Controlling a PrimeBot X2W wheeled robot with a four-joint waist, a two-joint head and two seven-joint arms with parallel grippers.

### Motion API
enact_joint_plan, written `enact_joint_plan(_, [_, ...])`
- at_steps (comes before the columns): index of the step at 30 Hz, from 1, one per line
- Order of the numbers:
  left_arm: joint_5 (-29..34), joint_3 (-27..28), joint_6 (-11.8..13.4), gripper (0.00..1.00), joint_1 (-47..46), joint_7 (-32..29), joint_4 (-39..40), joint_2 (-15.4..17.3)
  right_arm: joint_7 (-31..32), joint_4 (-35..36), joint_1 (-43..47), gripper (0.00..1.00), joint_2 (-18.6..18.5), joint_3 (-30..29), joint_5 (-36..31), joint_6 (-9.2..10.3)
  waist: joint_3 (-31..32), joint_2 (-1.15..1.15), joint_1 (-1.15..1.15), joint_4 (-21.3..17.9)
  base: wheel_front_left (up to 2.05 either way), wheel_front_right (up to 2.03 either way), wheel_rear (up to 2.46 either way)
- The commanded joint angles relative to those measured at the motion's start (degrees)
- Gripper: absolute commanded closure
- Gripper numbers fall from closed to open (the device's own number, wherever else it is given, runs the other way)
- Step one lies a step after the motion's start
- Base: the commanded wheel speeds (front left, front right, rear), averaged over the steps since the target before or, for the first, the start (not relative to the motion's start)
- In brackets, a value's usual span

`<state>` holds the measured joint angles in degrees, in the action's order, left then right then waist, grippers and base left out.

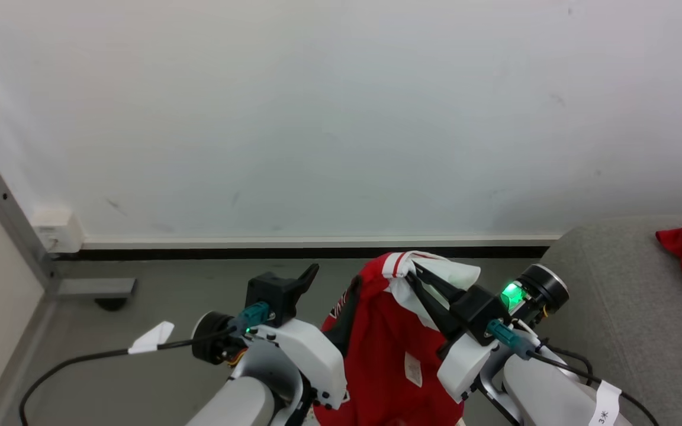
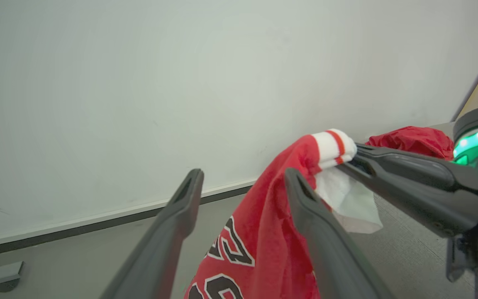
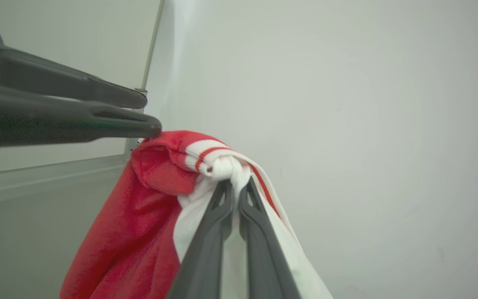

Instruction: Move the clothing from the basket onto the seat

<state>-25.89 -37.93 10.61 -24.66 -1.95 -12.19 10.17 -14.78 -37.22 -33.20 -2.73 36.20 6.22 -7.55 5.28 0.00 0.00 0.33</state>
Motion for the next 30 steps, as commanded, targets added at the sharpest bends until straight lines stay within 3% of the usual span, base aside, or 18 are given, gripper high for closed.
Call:
enact_joint_plan(1, [-0.3,0.0,0.0,0.0,0.5,0.3,0.4,0.4,-0.4,0.0,-1.1,1.0,-0.1,-0.5,-0.4,0.13,-0.4,0.0,0.0,-1.5,0.0,0.0,0.0])
enact_joint_plan(13, [-0.9,-0.2,0.9,0.0,2.1,0.9,2.9,0.7,-0.4,1.1,-2.0,1.0,-0.4,-6.1,-4.9,0.14,-1.6,0.0,0.0,-16.5,0.0,0.0,0.0])
enact_joint_plan(20, [-1.0,-0.9,0.9,0.0,2.4,1.8,4.0,-0.1,-0.3,3.7,-1.4,1.0,-3.4,-8.0,-5.5,0.14,-2.8,0.0,0.0,-24.4,0.0,0.0,0.0])
enact_joint_plan(25, [-0.7,-1.8,0.7,0.0,2.2,1.6,4.6,-0.6,-0.3,6.0,-0.9,1.0,-5.9,-9.5,-4.6,0.14,-4.1,0.0,0.0,-27.6,0.0,0.0,0.0])
enact_joint_plan(30, [0.2,-2.6,0.6,0.0,0.6,1.1,5.2,-0.7,0.6,8.9,-1.2,1.0,-7.8,-12.1,-4.1,0.14,-6.7,0.0,0.0,-28.2,0.0,0.0,0.0])
